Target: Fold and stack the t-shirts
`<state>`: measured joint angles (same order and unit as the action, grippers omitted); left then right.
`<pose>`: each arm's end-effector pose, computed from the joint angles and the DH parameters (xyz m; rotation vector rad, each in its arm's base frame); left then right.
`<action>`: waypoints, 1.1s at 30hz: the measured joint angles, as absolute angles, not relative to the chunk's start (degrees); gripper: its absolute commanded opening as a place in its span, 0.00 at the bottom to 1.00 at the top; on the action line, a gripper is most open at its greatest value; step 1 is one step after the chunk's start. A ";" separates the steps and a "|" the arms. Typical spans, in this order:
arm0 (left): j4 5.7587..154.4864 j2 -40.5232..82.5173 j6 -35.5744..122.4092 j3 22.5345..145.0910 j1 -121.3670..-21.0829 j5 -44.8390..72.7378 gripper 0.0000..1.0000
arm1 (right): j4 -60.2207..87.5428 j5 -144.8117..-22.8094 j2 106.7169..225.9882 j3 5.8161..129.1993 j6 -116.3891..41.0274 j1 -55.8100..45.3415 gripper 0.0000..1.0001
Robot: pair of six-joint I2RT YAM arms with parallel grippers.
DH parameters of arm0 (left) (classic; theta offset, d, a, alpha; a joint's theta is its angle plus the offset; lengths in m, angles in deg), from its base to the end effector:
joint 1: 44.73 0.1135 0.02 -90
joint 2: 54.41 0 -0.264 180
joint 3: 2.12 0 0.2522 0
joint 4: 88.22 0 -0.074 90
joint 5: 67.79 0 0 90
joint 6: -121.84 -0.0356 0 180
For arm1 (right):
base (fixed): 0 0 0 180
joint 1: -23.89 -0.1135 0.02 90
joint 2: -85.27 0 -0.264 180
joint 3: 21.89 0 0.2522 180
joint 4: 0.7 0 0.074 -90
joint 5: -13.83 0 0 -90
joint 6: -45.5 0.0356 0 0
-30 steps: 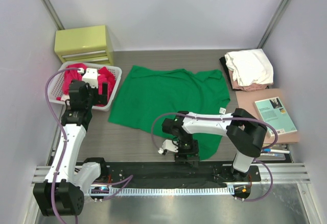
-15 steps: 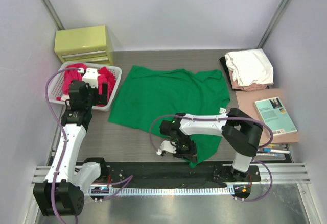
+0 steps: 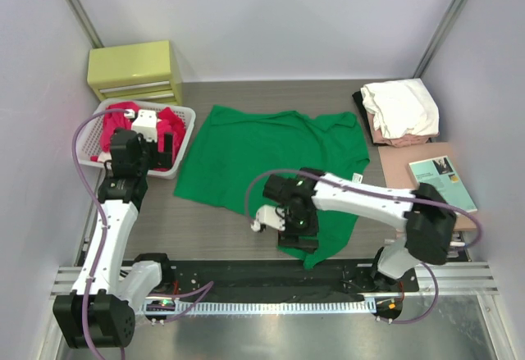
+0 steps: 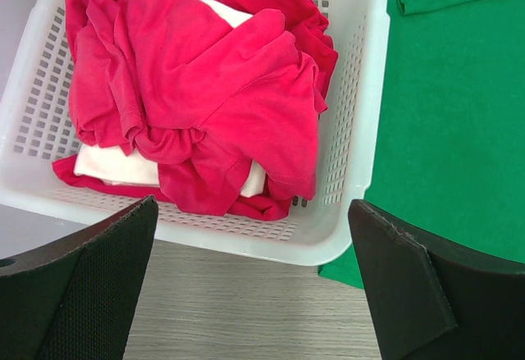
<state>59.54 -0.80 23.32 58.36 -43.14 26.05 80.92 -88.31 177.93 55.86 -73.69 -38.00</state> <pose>0.2126 0.0083 0.3093 0.0792 2.0156 0.1797 0.1176 0.2360 0.2042 2.1017 -2.0876 -0.2547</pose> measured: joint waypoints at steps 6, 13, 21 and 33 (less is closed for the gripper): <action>59.56 -1.92 22.82 58.34 -43.14 26.00 0.99 | 80.72 -86.76 163.38 64.43 -73.58 -28.82 0.41; 59.50 -1.70 23.04 58.34 -43.14 23.99 0.87 | 69.51 -82.72 160.73 61.61 -70.71 -13.93 0.43; 52.46 14.32 24.13 68.90 -48.54 16.08 1.00 | 61.66 -83.02 172.60 61.80 -67.81 -3.77 0.82; 48.98 32.26 26.71 74.14 -64.78 8.06 1.00 | 56.33 -80.64 190.68 80.12 -64.44 3.47 0.81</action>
<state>48.98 32.26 26.71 74.14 -64.78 8.06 56.33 -80.64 190.68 80.12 -64.44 3.47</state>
